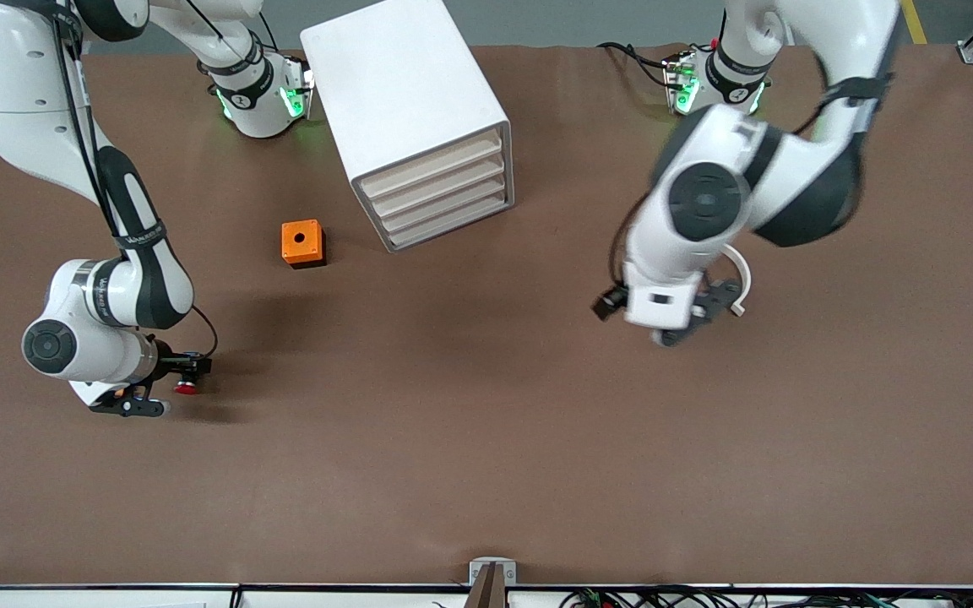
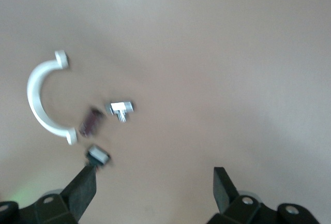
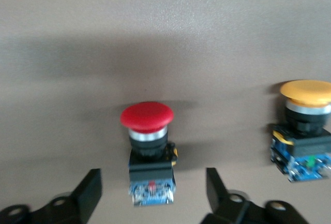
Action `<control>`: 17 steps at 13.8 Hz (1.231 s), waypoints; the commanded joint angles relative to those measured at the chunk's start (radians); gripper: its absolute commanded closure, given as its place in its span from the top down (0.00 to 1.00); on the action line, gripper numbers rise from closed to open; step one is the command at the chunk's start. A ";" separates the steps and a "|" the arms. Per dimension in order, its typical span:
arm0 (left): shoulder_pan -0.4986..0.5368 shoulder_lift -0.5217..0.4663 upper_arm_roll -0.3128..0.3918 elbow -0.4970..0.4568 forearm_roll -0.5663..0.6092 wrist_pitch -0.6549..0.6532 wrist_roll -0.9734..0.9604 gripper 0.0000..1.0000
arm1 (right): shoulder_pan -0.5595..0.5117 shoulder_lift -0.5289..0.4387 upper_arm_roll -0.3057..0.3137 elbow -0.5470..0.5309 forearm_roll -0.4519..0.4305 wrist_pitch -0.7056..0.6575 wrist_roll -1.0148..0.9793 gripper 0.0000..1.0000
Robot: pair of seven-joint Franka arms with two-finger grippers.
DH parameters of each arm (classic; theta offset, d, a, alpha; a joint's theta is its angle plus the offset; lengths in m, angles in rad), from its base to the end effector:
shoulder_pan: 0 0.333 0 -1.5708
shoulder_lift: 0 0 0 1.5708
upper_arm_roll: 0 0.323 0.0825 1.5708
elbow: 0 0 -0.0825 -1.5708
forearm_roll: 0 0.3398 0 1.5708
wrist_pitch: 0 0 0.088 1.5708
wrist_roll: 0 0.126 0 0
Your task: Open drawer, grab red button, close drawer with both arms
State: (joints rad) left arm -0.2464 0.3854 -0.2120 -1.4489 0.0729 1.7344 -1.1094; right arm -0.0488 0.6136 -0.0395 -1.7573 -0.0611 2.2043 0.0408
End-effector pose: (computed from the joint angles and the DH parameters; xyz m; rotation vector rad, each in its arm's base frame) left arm 0.5693 -0.2500 0.4624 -2.9213 -0.9799 0.1089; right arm 0.6129 -0.0553 0.2248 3.0627 -0.1280 -0.2582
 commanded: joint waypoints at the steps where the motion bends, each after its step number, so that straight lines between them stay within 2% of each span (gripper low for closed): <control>1: 0.131 -0.061 -0.012 0.010 0.019 -0.019 0.133 1.00 | 0.001 -0.119 0.010 0.002 -0.017 -0.147 0.031 1.00; 4: 0.286 -0.137 -0.013 0.002 0.005 -0.032 0.414 1.00 | 0.018 -0.242 0.017 0.002 -0.011 -0.282 0.033 1.00; 6: 0.358 -0.174 -0.015 -0.002 0.004 -0.108 0.569 1.00 | 0.020 -0.317 0.017 0.002 -0.008 -0.351 0.031 1.00; 10: 0.461 -0.252 -0.020 -0.008 -0.004 -0.160 0.753 1.00 | 0.023 -0.472 0.018 0.016 -0.005 -0.455 0.021 1.00; 13: 0.490 -0.328 -0.020 -0.063 -0.028 -0.162 0.845 1.00 | 0.026 -0.496 0.029 0.126 0.001 -0.633 0.021 1.00; 17: 0.490 -0.437 -0.021 -0.151 -0.048 -0.150 0.872 1.00 | 0.029 -0.496 0.027 0.254 0.038 -0.739 0.016 1.00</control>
State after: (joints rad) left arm 0.2264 0.0348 -0.2191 -1.5096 0.0431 1.5710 -0.2674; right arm -0.0201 0.1010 -0.0115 -1.5734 -0.0444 1.5087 0.0517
